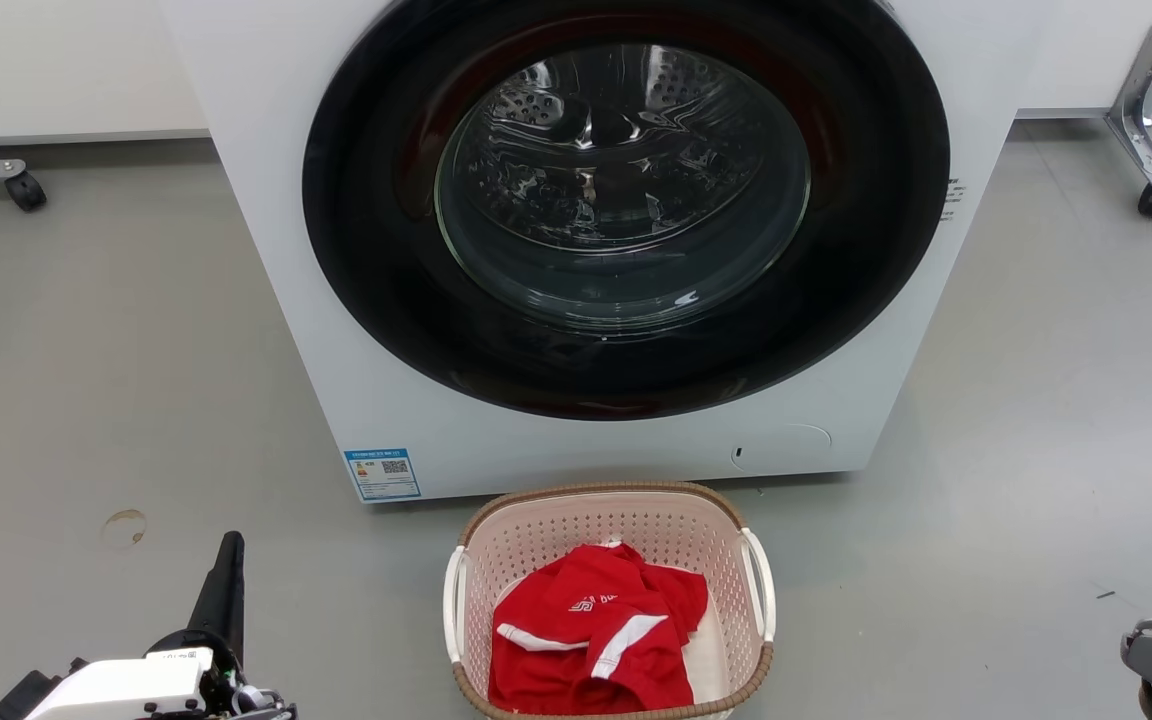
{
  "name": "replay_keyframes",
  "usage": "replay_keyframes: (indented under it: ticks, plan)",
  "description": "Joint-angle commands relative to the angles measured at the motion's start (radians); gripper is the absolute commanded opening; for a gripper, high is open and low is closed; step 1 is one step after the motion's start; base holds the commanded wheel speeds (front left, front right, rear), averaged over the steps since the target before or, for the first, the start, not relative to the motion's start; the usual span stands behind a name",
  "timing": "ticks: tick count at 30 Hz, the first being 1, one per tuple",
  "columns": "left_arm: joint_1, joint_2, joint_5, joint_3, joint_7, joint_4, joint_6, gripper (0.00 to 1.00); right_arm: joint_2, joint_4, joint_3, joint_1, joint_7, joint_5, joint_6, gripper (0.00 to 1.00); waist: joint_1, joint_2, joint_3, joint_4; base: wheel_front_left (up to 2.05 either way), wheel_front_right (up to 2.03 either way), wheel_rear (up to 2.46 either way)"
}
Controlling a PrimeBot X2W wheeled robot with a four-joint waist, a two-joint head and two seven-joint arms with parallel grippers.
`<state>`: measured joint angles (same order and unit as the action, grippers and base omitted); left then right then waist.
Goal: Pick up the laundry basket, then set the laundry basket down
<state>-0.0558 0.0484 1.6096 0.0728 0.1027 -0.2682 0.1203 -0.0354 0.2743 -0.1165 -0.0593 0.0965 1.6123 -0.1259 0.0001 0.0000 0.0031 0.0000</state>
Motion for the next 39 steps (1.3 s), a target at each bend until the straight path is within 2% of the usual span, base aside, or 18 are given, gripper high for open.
replay_keyframes:
  ticks: [1,39]
  plan:
    - [-0.052,0.008,0.005,0.034,0.005,0.023,0.01,0.0,-0.022,-0.03,0.012,-0.048,0.009,0.004,-0.005,0.0,0.0,0.0,0.0,0.0,0.0,0.0,0.0]
    - [-0.052,0.005,0.002,0.037,0.008,0.023,0.01,0.0,-0.019,-0.03,0.008,-0.048,0.013,0.0,-0.005,0.0,0.0,0.0,0.0,0.0,0.0,0.0,0.0]
